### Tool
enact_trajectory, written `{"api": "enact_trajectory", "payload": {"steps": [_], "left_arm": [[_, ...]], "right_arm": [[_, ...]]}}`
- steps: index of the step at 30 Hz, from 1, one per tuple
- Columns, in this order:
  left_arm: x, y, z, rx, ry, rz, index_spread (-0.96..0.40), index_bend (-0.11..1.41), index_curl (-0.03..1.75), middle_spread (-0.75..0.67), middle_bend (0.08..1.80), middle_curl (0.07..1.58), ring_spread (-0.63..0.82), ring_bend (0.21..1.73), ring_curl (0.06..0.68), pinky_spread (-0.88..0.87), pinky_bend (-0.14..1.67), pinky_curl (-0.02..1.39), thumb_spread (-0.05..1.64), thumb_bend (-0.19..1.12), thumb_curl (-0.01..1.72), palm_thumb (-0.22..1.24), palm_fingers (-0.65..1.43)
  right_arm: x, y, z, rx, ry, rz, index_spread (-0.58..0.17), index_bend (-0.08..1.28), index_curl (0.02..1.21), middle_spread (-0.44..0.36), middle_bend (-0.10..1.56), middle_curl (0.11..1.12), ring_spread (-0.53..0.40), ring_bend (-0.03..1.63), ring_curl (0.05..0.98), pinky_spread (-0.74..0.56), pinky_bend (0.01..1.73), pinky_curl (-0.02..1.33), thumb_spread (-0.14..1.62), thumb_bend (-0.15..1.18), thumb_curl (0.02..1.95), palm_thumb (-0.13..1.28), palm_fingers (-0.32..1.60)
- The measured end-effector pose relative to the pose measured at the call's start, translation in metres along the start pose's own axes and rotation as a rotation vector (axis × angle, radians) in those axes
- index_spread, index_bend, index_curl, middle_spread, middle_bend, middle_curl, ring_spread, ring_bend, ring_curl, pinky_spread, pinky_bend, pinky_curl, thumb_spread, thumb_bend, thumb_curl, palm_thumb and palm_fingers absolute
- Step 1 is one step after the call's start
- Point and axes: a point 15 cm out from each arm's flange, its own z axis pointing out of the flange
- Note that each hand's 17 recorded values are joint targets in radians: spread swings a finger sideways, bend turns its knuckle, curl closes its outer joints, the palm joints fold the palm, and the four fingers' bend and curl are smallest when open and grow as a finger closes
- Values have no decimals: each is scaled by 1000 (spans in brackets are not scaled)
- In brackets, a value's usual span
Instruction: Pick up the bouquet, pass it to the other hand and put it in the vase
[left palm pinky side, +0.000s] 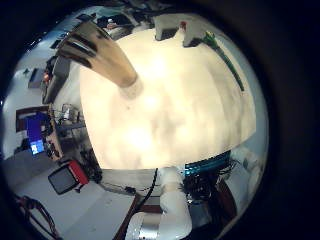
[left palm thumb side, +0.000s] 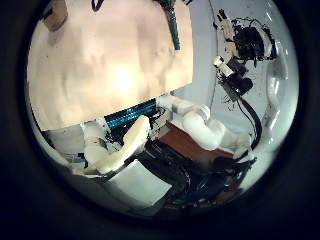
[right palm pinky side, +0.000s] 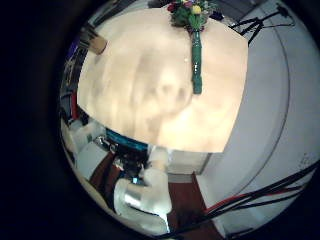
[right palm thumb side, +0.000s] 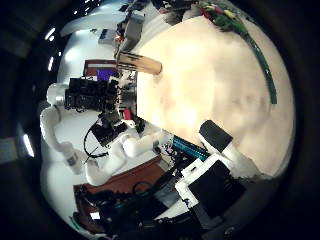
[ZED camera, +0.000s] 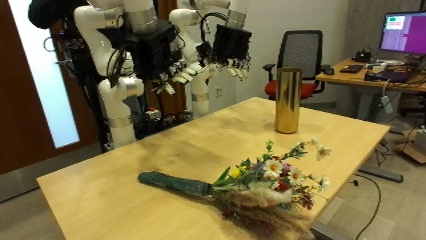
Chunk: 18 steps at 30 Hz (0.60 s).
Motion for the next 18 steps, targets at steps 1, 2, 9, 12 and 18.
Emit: {"api": "enact_trajectory", "payload": {"steps": [1,2,9,12,18], "left_arm": [[1,0,1,-1,4,1,242,170,320,405,196,321,574,399,228,532,193,298,937,-30,318,505,38],[1,0,1,-2,7,0,242,171,320,405,197,321,574,399,228,532,193,298,937,-29,317,505,38],[0,1,3,-4,13,-7,242,171,321,404,197,322,575,396,224,532,193,299,940,-32,314,496,37],[1,3,0,3,10,-1,242,171,321,404,195,319,575,398,224,532,193,300,942,-29,316,492,36],[7,7,-9,35,3,36,242,172,324,404,197,319,575,398,223,532,191,298,938,-31,314,474,41]], "right_arm": [[0,0,0,0,0,7,-418,182,311,-34,176,271,167,239,250,317,289,317,1036,-21,438,842,105],[1,-1,1,0,0,9,-415,182,311,-30,179,273,169,235,251,317,286,317,1036,-21,438,842,108],[4,-13,-4,0,-8,30,-406,171,308,12,186,278,179,242,253,322,277,314,1037,-23,440,837,156],[14,-19,-17,26,-3,78,-358,157,293,31,203,287,194,293,264,342,294,314,1046,-26,437,808,226],[58,-40,-38,58,-2,247,-252,158,279,85,242,311,190,353,271,344,307,312,1056,-32,428,732,319]]}}
